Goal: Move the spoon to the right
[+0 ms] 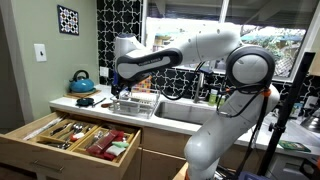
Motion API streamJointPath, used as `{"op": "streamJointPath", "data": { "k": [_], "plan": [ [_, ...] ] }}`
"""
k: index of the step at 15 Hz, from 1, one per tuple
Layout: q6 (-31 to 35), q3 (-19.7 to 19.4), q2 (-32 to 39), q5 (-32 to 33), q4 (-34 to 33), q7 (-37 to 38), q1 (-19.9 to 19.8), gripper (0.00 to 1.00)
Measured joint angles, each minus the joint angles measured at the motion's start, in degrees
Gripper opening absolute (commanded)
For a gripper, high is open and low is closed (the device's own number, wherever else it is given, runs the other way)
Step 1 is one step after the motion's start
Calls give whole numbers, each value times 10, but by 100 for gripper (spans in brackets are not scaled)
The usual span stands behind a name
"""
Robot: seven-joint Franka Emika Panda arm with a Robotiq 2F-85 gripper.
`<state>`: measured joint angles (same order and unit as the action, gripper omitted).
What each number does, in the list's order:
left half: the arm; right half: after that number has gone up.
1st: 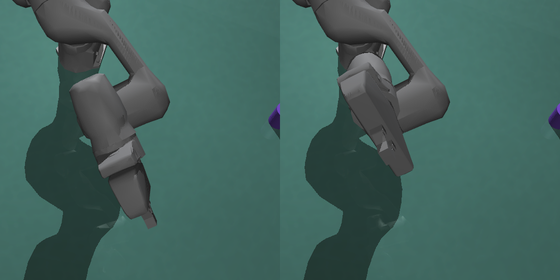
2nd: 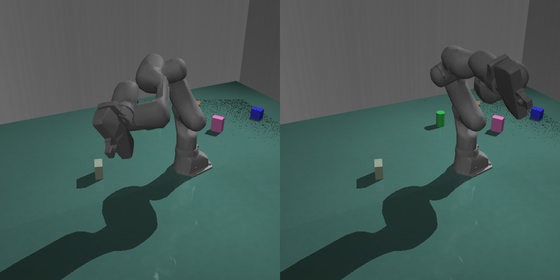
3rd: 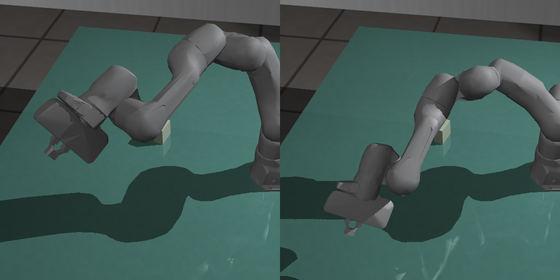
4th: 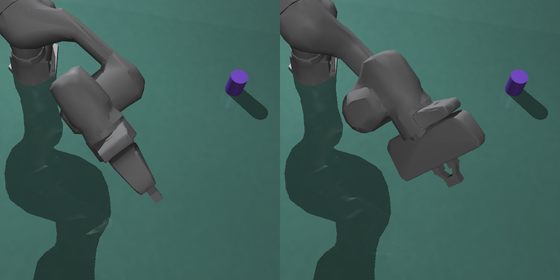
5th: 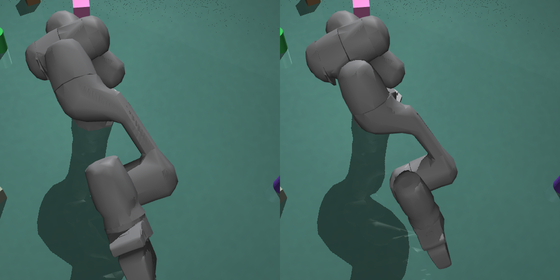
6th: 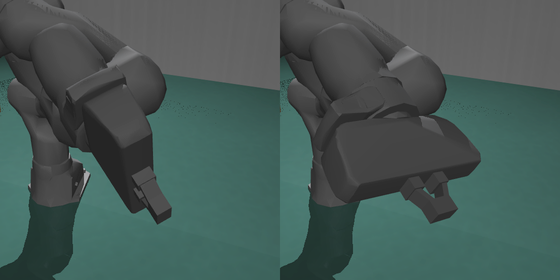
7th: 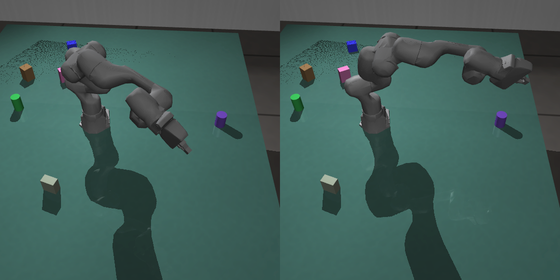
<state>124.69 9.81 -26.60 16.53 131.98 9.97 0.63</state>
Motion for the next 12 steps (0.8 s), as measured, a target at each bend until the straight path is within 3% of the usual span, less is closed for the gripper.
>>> {"op": "streamJointPath", "data": {
  "k": [2,12],
  "plan": [
    [31,-2,18,5,-3,1,-6,100],
    [48,-18,48,5,-20,-2,-12,100]
  ]
}}
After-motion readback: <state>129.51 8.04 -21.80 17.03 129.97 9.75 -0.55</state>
